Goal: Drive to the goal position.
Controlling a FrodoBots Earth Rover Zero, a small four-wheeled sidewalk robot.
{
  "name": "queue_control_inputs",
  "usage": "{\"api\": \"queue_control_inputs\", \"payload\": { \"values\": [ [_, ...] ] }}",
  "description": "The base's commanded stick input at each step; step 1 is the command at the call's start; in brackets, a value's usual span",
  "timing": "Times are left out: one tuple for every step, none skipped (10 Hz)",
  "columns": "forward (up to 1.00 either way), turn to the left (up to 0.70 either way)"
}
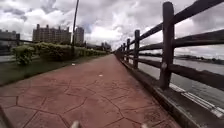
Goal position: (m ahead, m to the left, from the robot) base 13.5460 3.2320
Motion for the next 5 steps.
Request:
{"api": "queue_control_inputs", "payload": {
  "values": [
    [0.47,0.00],
    [0.70,0.00],
    [0.70,0.00],
    [0.70,0.00],
    [0.70,0.00]
  ]
}}
